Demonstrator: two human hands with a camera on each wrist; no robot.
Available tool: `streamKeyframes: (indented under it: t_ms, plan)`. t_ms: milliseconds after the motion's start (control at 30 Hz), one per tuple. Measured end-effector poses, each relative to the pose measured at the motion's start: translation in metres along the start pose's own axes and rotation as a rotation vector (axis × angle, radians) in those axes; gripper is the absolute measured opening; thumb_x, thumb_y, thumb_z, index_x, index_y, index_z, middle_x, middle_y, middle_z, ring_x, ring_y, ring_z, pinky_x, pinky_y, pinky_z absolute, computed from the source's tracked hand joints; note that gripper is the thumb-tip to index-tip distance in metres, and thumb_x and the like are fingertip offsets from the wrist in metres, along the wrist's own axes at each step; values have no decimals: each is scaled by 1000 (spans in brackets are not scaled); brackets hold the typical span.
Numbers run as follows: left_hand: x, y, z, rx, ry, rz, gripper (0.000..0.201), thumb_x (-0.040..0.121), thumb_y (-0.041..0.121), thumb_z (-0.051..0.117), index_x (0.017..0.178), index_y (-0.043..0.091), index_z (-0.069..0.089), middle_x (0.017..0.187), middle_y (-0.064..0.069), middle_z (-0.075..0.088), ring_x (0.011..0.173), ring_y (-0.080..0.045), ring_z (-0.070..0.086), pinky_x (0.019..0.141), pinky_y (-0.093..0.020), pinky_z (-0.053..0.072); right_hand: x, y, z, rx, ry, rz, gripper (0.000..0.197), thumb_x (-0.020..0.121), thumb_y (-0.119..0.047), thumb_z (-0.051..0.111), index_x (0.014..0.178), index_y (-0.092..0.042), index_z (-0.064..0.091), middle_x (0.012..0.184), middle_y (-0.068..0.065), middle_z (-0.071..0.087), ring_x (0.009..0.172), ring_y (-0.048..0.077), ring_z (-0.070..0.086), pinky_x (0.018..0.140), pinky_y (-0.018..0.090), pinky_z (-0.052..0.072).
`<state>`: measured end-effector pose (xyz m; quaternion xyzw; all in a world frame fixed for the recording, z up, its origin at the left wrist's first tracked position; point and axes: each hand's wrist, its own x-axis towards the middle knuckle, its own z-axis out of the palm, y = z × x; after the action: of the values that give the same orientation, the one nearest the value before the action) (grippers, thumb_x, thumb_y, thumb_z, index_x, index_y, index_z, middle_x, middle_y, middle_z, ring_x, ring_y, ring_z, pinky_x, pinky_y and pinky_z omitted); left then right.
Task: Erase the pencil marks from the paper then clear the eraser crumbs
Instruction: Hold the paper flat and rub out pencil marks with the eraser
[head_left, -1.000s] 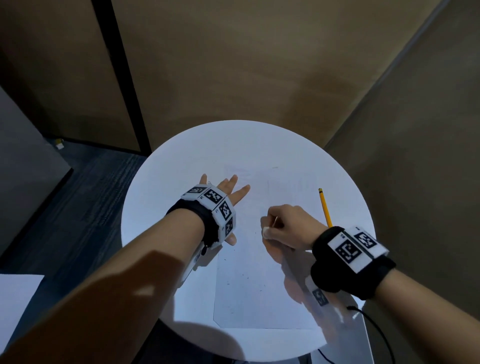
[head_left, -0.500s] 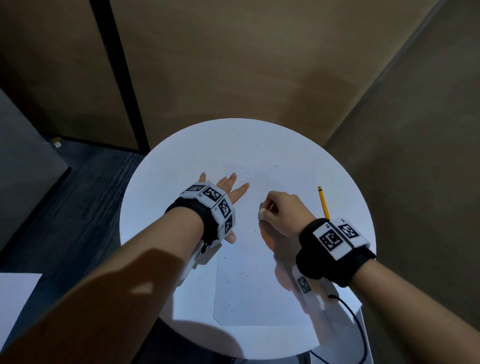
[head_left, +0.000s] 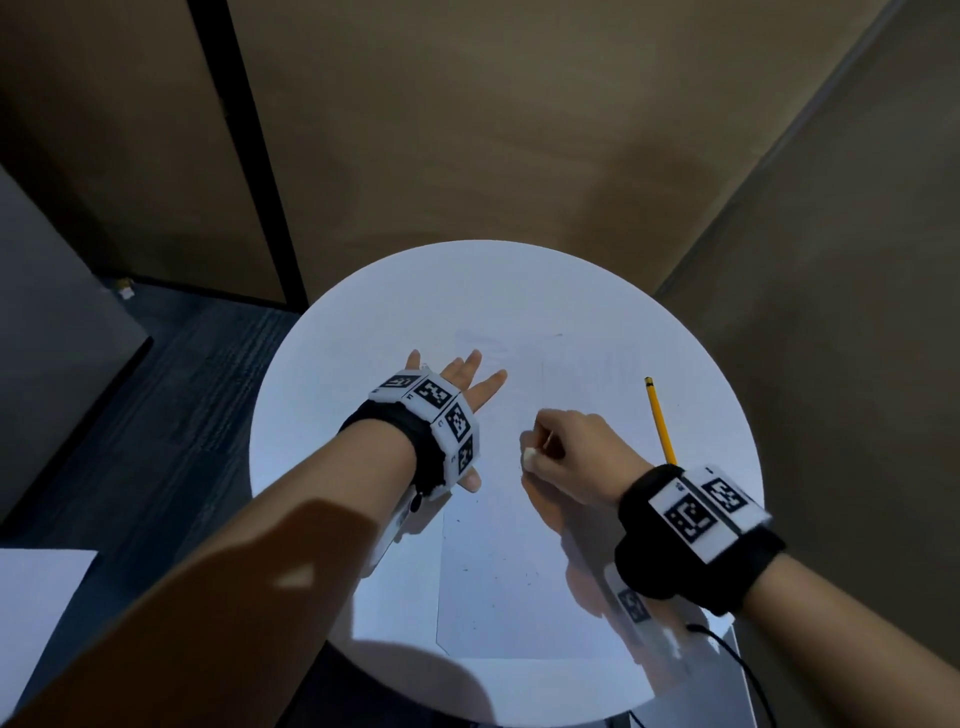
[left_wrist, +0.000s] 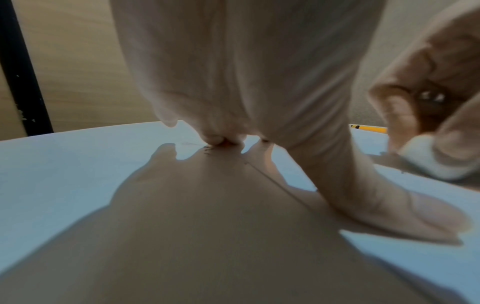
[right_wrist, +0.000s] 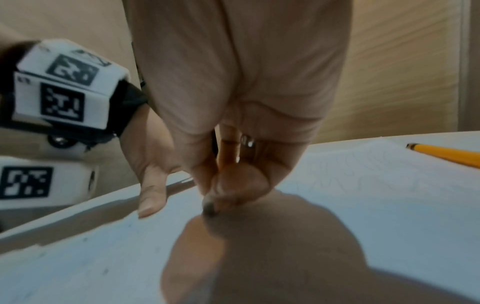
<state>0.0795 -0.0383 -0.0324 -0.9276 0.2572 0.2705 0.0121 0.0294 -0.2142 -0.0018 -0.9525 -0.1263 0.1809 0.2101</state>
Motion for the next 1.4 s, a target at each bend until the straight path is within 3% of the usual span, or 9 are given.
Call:
streamKeyframes:
  t_ms: [100, 300, 467, 633, 767, 900, 1033, 1233, 1400]
  plan:
    - [-2, 0, -1, 0, -5, 0, 124, 68, 65, 70, 146, 33, -22, 154, -5, -29, 145, -21, -17, 110, -58, -12, 2, -2, -10, -16, -129, 23, 27, 87, -17, 59, 65, -23, 45, 68, -14, 46, 62, 0, 44, 48, 9, 34]
    - [-2, 1, -3, -6, -8, -2, 126, 67, 65, 71, 147, 33, -22, 154, -5, -29, 145, -22, -17, 110, -58, -11, 9, -5, 6, 81, 148, 61, 15, 91, -15, 52, 77, -16, 47, 73, -8, 50, 72, 11, 46, 52, 5, 34]
    - [-1, 0, 0, -7, 1, -4, 125, 68, 64, 70, 146, 34, -22, 154, -4, -29, 145, -21, -17, 110, -58, -13, -2, -6, 0, -11, -70, 15, 27, 91, -19, 54, 67, -25, 42, 69, -17, 44, 62, 1, 44, 50, 6, 34]
    - [-2, 0, -1, -9, -1, 2, 124, 68, 64, 70, 146, 34, -22, 154, -4, -28, 145, -21, -17, 110, -58, -13, 17, -7, 9, 97, 144, 60, 8, 91, -16, 52, 84, -15, 51, 85, 0, 62, 74, 11, 49, 53, 10, 31]
    - [-2, 0, 0, -13, 2, -1, 125, 67, 65, 70, 146, 34, -22, 154, -4, -28, 145, -21, -17, 109, -58, -13, 2, -3, 9, 6, -6, 6, 17, 91, -16, 51, 76, -19, 45, 70, -11, 50, 65, 8, 47, 52, 10, 32]
    - [4, -3, 3, -29, 3, 11, 126, 66, 65, 71, 146, 35, -22, 154, -3, -29, 144, -20, -18, 108, -59, -15, -1, 9, -4, 674, 85, 236, 16, 88, -3, 56, 74, -8, 51, 65, 7, 61, 45, 14, 52, 50, 26, 44]
    - [5, -6, 4, -72, 9, 28, 126, 65, 64, 73, 147, 36, -19, 154, -2, -28, 144, -19, -18, 108, -59, -15, -1, 17, 0, 1356, 324, 510, 23, 93, 3, 42, 71, -5, 45, 68, 14, 45, 50, 20, 37, 52, 30, 31]
    - [10, -6, 4, -66, -12, 13, 130, 61, 66, 73, 146, 36, -20, 154, -2, -28, 145, -19, -17, 108, -60, -13, 2, 25, 2, 1016, 262, 446, 6, 93, -5, 51, 87, -4, 49, 68, 16, 55, 51, 19, 51, 58, 34, 48]
    - [9, -4, 3, -33, -13, -1, 129, 64, 65, 73, 146, 35, -22, 155, -4, -27, 145, -21, -16, 109, -60, -11, 1, 18, 2, 687, 182, 293, 6, 92, -14, 55, 88, -10, 53, 76, 3, 66, 60, 13, 57, 60, 24, 46]
